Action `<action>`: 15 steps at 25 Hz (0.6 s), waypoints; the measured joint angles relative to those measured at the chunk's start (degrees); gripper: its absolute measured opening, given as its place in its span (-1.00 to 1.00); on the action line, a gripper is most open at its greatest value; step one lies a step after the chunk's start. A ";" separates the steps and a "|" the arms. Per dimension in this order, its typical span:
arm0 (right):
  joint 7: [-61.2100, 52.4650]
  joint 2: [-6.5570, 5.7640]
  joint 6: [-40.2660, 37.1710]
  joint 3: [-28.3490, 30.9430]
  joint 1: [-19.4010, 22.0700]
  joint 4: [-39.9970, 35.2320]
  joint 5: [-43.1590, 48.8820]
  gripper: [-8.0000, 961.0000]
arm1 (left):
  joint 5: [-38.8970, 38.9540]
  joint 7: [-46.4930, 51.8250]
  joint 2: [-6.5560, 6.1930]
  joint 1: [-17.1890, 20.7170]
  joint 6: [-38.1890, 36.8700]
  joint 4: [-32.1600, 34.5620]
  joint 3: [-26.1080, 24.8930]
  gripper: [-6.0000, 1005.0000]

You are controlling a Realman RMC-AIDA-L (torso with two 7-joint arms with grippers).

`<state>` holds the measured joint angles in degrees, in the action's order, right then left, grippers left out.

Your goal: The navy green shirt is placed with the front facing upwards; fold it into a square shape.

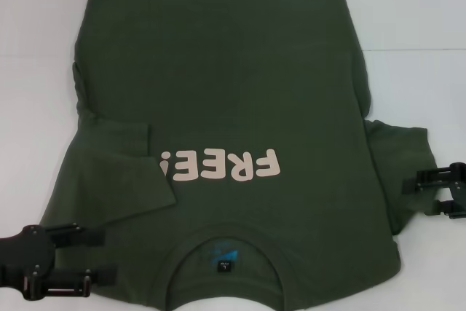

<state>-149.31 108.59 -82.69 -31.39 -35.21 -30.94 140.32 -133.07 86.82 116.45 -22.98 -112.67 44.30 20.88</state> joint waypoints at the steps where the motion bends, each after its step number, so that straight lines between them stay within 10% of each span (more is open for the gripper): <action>1: 0.00 0.01 0.03 -0.09 0.06 0.00 0.02 0.69 | 0.00 0.02 0.00 -0.02 0.00 0.00 0.02 0.78; 15: -0.49 -0.19 0.92 -0.19 0.32 0.84 0.04 0.22 | 0.00 0.11 0.00 -0.05 0.00 -0.01 -0.12 0.77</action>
<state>-149.80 108.40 -81.77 -31.59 -34.89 -30.10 140.37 -133.07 86.92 116.45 -23.03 -112.67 44.29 20.76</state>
